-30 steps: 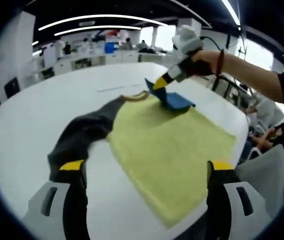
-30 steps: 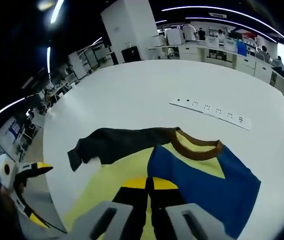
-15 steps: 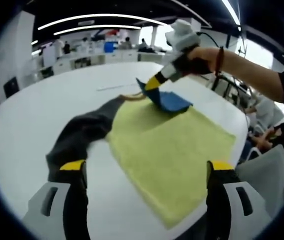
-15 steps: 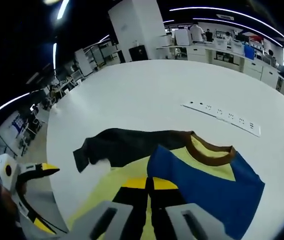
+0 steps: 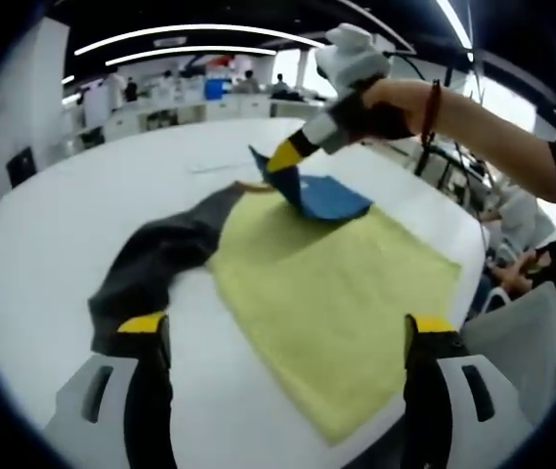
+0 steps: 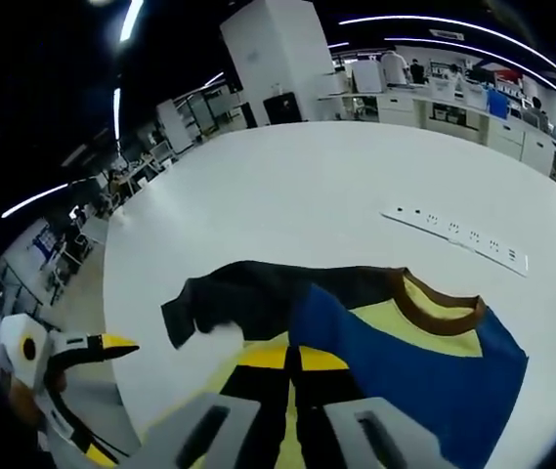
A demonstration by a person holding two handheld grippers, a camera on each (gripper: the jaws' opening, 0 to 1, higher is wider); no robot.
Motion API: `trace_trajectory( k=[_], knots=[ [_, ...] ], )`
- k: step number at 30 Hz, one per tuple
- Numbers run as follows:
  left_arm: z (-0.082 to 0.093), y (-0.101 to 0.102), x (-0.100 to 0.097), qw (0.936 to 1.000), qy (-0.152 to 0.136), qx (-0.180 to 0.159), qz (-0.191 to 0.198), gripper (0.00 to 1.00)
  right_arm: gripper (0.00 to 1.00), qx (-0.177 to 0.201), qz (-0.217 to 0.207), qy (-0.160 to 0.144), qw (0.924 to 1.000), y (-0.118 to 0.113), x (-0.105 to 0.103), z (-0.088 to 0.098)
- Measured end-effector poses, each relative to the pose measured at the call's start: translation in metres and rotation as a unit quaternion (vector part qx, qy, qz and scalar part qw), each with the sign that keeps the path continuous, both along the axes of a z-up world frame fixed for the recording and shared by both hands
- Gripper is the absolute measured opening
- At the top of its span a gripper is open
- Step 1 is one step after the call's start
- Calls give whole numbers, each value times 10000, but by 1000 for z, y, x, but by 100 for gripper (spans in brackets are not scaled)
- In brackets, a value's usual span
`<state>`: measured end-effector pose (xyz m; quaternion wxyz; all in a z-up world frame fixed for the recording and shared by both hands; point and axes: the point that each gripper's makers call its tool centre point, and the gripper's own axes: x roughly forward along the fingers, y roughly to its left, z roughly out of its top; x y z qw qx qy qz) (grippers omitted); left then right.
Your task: Fold the garment on the visible template until the final outline fits inside the template.
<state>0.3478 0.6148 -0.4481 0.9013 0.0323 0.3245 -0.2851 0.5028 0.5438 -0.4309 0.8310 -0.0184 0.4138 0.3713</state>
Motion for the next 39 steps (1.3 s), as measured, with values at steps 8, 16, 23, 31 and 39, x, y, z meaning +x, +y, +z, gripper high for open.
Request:
trace_trajectory(
  k=[8,16,23,31,39],
  knots=[
    [-3,3,-2,10000,56,8,44,95,0,66,104,0,9999,15,-6,-1],
    [-4,4,-3,10000,78,12,46,95,0,123,186,36,9997,26,-11,-7],
    [-4,5,-3,9999,91,14,63,95,0,119,196,89,9997,33,-13,-16],
    [-5,6,-6,9999,122,17,85,95,0,60,249,251,9994,40,-16,-39],
    [-7,9,-7,9998,144,19,148,95,2,283,366,328,9984,50,-22,-42]
  ],
)
